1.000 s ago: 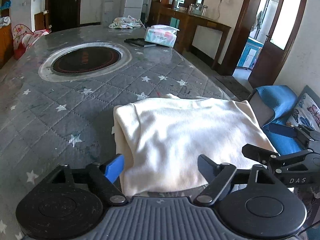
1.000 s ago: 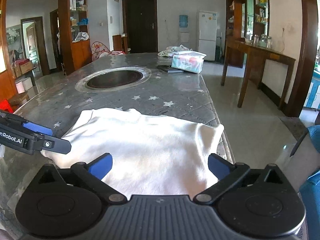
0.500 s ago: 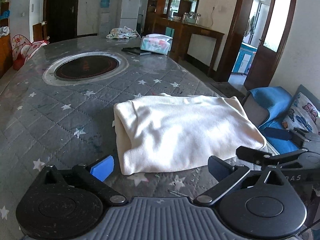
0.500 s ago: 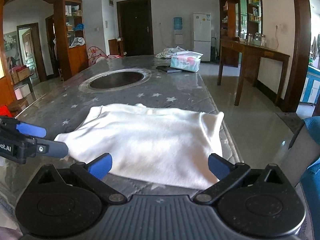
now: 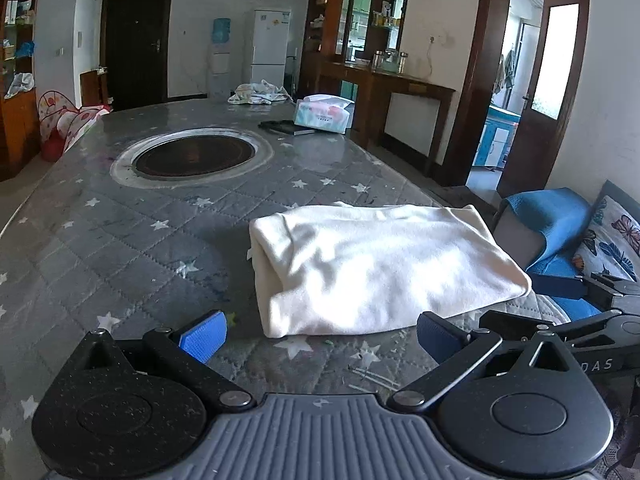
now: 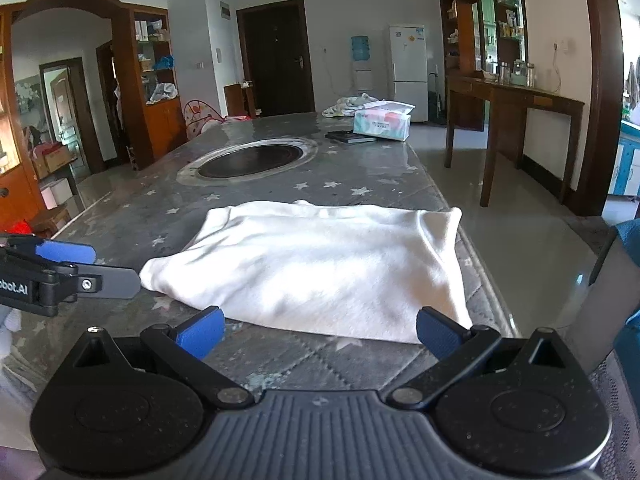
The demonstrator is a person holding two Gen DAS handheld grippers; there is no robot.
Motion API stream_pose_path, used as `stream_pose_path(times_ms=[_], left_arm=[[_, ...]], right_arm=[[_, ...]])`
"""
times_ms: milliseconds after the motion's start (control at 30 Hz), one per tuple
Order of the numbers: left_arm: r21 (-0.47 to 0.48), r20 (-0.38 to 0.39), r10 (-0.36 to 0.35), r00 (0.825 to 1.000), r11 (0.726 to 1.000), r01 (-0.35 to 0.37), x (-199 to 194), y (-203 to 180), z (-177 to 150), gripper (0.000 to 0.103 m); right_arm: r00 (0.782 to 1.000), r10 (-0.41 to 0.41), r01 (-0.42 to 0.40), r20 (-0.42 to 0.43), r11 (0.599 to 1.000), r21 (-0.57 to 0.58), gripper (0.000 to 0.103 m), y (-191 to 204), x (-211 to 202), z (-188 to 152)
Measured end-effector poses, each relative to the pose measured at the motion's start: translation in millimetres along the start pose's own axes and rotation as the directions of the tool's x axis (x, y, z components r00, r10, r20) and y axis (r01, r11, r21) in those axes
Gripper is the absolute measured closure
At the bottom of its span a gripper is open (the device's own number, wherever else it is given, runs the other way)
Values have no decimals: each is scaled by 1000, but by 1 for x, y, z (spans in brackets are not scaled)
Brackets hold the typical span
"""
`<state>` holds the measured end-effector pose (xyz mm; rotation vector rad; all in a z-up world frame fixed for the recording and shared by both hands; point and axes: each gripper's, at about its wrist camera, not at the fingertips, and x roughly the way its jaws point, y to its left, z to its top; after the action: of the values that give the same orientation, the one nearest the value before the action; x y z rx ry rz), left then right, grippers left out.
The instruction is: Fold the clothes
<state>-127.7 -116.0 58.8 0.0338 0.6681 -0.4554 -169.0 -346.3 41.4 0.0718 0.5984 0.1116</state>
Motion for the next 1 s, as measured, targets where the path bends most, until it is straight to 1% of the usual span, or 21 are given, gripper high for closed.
stream_pose_path(times_ms=[67,267,400,567,1000], left_arm=[[3,4,7,1000,1000,-7,-2,0,-2,0],[15,0,-5,1000,1000,5,-8,-3,-10,0],[18,-7,-9,1000,1000,9,-11,-6,-15,0],[15,-22,-6,1000,1000,6,-14,-8,-19,0],[19,-36,2,999,1000,-2,-14,-13,-24,0]], right_arm=[[1000,7,-7,2,1000,2,0,2,-2,-2],[1000,13,-13,0,1000,-16,0,13,-7,-7],[999,29,-29,-16,999,-21,0,18,-9,-11],[999,25,-25,-24,999,-20,0,23,-11,-17],[999,25,-24,-24,1000,12,0,21,-15,-23]])
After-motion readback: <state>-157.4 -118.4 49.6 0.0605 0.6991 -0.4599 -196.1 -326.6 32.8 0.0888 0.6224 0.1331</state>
